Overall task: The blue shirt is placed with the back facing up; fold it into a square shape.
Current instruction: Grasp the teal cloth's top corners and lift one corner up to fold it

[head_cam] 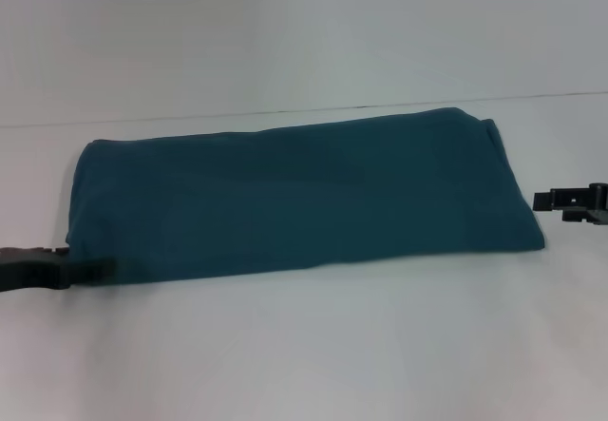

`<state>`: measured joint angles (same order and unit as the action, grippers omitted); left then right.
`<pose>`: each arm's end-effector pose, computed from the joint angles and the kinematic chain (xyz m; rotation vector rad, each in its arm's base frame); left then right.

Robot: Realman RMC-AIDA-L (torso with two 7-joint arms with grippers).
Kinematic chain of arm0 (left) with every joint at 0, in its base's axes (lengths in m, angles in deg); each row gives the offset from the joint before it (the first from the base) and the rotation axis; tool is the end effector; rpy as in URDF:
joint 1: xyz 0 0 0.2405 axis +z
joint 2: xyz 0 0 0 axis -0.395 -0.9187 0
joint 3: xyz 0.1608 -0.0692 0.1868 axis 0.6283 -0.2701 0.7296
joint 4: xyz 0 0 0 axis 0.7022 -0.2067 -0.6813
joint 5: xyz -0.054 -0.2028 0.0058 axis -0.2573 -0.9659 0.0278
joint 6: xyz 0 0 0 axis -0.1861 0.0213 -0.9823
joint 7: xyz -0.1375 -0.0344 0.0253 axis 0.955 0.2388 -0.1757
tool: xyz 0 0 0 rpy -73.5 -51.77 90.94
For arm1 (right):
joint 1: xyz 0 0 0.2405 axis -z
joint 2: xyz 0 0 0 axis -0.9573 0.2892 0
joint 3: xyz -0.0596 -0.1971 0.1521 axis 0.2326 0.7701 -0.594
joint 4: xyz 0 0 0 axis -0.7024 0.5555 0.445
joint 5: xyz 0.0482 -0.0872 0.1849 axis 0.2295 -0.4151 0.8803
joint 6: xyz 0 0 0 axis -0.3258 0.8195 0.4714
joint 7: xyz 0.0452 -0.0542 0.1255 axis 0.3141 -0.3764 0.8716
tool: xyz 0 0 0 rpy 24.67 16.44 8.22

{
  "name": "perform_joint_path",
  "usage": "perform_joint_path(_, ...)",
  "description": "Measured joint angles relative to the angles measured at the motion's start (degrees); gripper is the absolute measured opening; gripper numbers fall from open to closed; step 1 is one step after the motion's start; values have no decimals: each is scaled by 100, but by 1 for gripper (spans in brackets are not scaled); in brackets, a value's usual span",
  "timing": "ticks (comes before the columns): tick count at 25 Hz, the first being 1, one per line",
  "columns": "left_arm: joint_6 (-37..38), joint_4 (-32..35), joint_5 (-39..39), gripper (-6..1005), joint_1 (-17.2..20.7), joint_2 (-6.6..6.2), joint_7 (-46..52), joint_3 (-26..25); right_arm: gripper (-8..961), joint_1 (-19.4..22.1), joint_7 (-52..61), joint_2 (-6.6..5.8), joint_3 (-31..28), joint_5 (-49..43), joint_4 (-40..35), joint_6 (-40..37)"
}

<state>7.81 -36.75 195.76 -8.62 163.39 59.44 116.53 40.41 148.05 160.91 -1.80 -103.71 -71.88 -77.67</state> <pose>-0.3232 0.3654 0.0322 -2.2587 -1.1858 -0.2280 0.3472 0.3721 0.0894 -1.9944 1.6573 0.4361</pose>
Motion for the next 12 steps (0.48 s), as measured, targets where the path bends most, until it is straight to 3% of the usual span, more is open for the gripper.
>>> perform_joint_path(4,-61,28,3,794,-16,0,57,-6,701,22,-5,8,-5,1,-2,33)
perform_joint_path(9,-47,83,11,625,-26,-1,68,5,700,23,-8,76,16,-42,1,139)
perform_joint_path(11,-47,83,11,361,-28,-1,68,5,700,15,-13,109,19,-89,23,196)
perform_joint_path(12,-47,83,11,343,-32,-1,69,5,700,7,-15,124,20,-115,39,229)
